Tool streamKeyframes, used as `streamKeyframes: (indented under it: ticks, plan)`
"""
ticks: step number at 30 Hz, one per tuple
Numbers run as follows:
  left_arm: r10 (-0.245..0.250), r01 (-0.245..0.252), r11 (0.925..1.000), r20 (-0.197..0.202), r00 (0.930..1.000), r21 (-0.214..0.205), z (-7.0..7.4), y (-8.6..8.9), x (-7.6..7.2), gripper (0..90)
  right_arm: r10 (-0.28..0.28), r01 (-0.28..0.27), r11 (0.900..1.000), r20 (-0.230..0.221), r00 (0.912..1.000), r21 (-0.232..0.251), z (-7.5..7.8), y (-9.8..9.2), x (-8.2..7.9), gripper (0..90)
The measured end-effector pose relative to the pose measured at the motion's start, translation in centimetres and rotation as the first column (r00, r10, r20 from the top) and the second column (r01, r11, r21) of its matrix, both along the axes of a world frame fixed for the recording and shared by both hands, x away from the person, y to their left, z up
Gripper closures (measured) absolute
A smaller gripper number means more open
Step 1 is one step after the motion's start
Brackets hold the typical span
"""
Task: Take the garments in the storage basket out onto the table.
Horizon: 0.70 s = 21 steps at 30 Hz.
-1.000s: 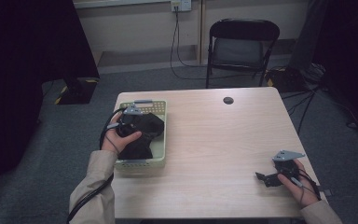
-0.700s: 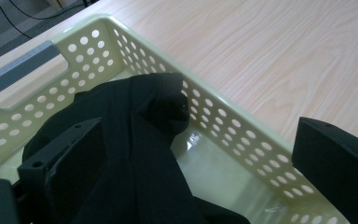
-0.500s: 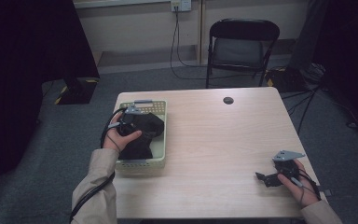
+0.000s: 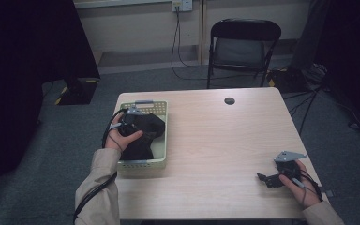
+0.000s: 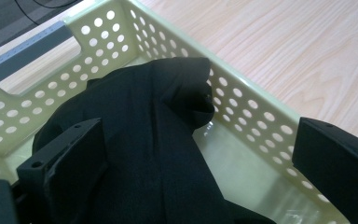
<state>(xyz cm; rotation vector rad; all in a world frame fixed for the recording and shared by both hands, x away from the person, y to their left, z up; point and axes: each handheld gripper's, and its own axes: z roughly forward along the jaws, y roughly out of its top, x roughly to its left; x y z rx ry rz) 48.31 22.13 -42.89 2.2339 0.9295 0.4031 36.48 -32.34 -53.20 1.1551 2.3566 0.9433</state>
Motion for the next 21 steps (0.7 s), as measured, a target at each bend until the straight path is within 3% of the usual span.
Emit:
streamKeyframes:
  ticks: [21]
  plan:
    - [0.033, -0.032, 0.9969, -0.019, 0.9993, 0.072, -1.7, -0.1, 1.1, 1.8, 0.000, 0.000, 1.0000, 0.000, 1.0000, 0.000, 0.0, 0.0, 0.0, 0.0]
